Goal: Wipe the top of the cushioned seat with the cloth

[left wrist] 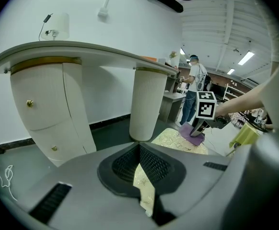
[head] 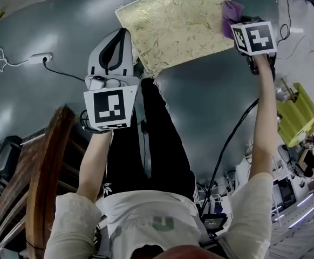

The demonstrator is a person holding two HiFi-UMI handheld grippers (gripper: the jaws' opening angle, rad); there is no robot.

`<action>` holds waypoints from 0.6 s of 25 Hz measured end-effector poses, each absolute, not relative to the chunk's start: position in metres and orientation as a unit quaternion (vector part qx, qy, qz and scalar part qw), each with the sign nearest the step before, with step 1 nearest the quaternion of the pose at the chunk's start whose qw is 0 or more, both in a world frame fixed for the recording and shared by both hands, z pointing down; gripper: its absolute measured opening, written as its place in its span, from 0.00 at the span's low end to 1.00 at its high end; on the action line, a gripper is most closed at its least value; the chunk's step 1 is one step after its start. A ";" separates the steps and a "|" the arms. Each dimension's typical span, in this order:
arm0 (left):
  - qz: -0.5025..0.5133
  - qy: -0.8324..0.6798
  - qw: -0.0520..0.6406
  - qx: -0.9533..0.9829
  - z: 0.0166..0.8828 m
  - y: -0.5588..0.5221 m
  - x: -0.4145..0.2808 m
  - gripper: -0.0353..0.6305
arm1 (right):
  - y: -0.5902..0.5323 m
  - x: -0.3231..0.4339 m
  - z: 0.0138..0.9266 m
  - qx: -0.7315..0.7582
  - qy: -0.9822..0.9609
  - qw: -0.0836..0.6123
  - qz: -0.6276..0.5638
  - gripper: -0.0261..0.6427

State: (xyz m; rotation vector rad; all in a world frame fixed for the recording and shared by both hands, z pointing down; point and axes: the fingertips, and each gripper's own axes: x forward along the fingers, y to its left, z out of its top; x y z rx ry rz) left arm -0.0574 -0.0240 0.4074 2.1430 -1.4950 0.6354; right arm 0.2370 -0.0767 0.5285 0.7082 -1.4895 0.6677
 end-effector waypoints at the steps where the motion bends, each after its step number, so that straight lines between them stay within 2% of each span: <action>1: 0.233 -0.540 0.226 0.776 0.409 -0.023 -0.056 0.06 | -0.077 0.239 0.529 0.305 -0.650 0.634 0.288 0.18; 15: 0.242 -0.534 0.225 0.778 0.412 -0.023 -0.051 0.06 | -0.090 0.265 0.536 0.320 -0.635 0.651 0.266 0.18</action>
